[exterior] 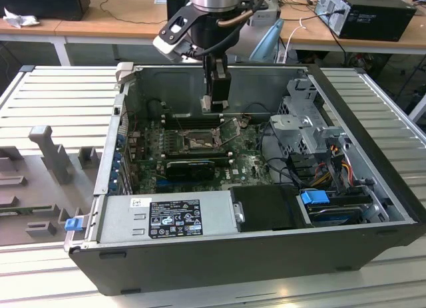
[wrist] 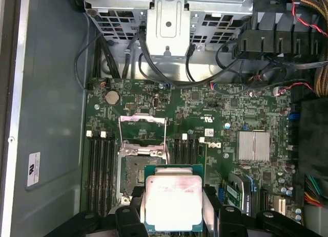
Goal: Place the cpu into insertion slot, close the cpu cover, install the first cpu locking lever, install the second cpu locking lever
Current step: 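Place the cpu into insertion slot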
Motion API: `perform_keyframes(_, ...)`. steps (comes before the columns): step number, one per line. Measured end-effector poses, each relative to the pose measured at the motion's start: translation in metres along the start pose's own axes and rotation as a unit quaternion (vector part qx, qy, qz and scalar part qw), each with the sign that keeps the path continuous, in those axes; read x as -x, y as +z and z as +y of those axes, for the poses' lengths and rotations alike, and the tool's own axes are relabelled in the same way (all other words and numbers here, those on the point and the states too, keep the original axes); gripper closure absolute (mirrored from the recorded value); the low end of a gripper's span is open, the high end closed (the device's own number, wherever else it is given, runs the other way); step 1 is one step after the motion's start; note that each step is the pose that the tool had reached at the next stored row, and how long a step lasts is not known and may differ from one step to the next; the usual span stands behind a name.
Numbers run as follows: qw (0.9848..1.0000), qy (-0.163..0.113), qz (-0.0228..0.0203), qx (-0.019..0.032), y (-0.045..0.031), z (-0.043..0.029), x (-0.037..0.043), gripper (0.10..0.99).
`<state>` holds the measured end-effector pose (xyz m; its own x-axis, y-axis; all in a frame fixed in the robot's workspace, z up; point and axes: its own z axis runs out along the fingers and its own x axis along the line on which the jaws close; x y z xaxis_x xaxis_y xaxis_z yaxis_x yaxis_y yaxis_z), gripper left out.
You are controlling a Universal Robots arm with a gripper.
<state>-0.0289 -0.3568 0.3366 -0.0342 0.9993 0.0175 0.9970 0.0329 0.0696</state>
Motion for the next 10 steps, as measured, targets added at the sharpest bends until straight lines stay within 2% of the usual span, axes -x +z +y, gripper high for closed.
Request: perform_keyframes(10, 1.0, 0.003, -0.0003, -0.0006, 0.0048, -0.0003, 0.0001, 0.553)
